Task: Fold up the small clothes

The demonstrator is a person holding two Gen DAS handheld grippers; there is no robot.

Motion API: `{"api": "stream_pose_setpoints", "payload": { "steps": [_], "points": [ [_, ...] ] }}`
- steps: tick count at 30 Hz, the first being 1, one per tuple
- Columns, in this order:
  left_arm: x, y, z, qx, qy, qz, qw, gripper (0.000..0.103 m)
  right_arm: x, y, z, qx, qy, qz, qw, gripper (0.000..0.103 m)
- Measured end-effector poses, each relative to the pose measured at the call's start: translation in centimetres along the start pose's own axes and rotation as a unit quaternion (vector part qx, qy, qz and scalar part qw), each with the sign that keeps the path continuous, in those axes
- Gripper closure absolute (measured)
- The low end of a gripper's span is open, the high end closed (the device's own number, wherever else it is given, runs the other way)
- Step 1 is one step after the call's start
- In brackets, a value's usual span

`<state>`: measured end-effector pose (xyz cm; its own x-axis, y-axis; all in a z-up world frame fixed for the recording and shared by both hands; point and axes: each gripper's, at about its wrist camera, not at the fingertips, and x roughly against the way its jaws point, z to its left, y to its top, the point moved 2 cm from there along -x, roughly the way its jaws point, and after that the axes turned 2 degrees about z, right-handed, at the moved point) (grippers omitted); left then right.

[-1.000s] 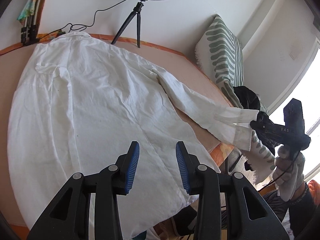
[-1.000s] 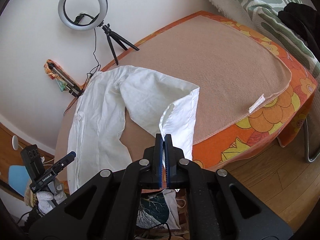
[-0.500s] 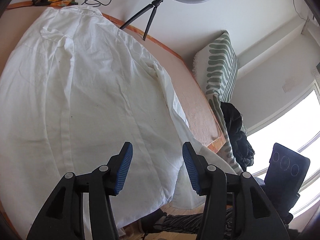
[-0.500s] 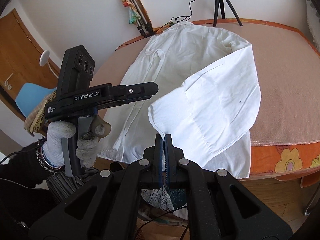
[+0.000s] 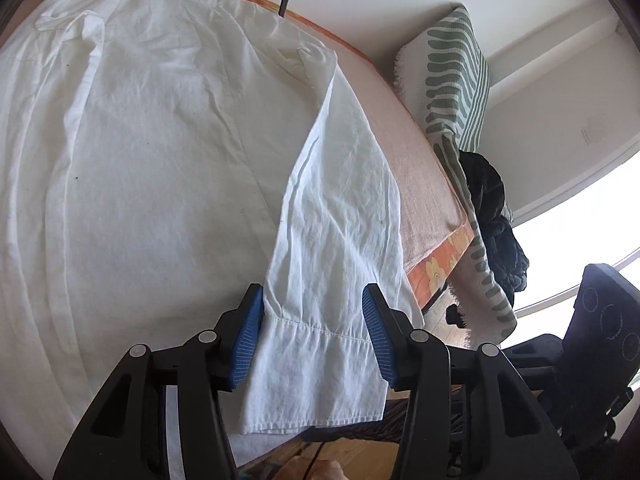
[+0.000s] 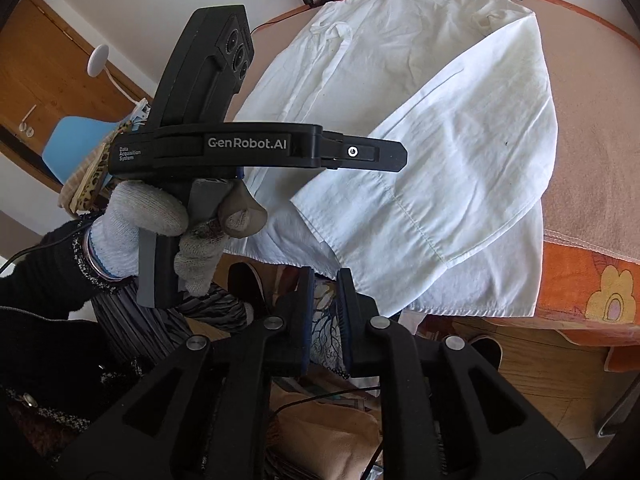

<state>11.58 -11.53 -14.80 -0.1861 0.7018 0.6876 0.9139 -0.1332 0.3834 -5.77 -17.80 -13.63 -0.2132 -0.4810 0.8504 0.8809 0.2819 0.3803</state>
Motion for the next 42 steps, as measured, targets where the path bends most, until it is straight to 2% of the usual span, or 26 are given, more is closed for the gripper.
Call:
{"api": "stream_pose_setpoints", "payload": {
  "steps": [1,2,5,6,12,15,18,20,21,24,26,30,31,34,38,42],
  "points": [
    [-0.1,0.0,-0.1,-0.005,0.002,0.002,1.0,0.063,1.0,-0.1,-0.2,0.005,-0.001,-0.006,1.0,0.068],
    [-0.3,0.1,0.0,-0.008,0.005,0.003,1.0,0.069,2.1,0.0,-0.6,0.008,0.0,-0.015,1.0,0.062],
    [-0.7,0.2,0.1,-0.012,0.008,0.001,0.9999,0.09,5.2,1.4,-2.0,0.002,-0.016,-0.048,0.999,0.061],
    [-0.8,0.1,0.1,-0.018,0.01,0.001,0.9998,0.094,6.0,2.1,-2.6,-0.002,-0.025,-0.059,0.998,0.061],
    [-0.1,-0.3,-0.2,-0.038,0.0,-0.014,0.9992,0.098,8.2,8.4,-7.6,-0.041,-0.055,-0.103,0.992,0.061],
    [0.2,-0.5,-0.9,-0.053,-0.004,-0.019,0.9984,0.099,7.4,12.6,-10.7,-0.053,-0.098,-0.11,0.988,0.06],
    [0.1,-0.5,-1.4,-0.059,-0.009,-0.02,0.998,0.1,6.0,17.3,-15.1,-0.096,-0.098,-0.11,0.984,0.06],
    [0.1,-0.6,-1.5,-0.059,-0.013,-0.021,0.998,0.1,4.5,20.5,-18.0,-0.115,-0.129,-0.111,0.979,0.06],
    [0.2,-0.6,-1.4,-0.055,-0.018,-0.02,0.9981,0.1,3.8,21.9,-19.5,-0.13,-0.129,-0.111,0.977,0.06],
    [0.2,-0.6,-1.6,-0.059,-0.022,-0.019,0.9979,0.1,1.5,25.0,-23.0,-0.181,-0.093,-0.108,0.973,0.06],
    [0.2,-0.5,-1.8,-0.064,-0.023,-0.019,0.9975,0.1,-0.2,26.3,-24.0,-0.189,-0.093,-0.097,0.973,0.06],
    [0.2,-0.6,-1.9,-0.066,-0.027,-0.015,0.9973,0.1,-3.3,27.9,-24.5,-0.187,-0.101,-0.068,0.975,0.06],
    [0.1,-0.6,-2.0,-0.063,-0.029,-0.014,0.9975,0.1,-3.7,28.2,-24.4,-0.186,-0.099,-0.066,0.975,0.063],
    [0.0,-0.7,-1.7,-0.049,-0.04,-0.01,0.998,0.1,-4.1,28.9,-23.5,-0.167,-0.108,-0.062,0.978,0.095],
    [0.2,-0.9,-1.9,-0.044,-0.048,-0.009,0.9978,0.1,-3.3,30.0,-21.2,-0.131,-0.156,-0.07,0.977,0.098],
    [0.7,-1.5,-1.8,-0.041,-0.052,-0.011,0.9977,0.1,-2.8,31.8,-17.8,-0.094,-0.182,-0.071,0.976,0.099]
  ]
}}
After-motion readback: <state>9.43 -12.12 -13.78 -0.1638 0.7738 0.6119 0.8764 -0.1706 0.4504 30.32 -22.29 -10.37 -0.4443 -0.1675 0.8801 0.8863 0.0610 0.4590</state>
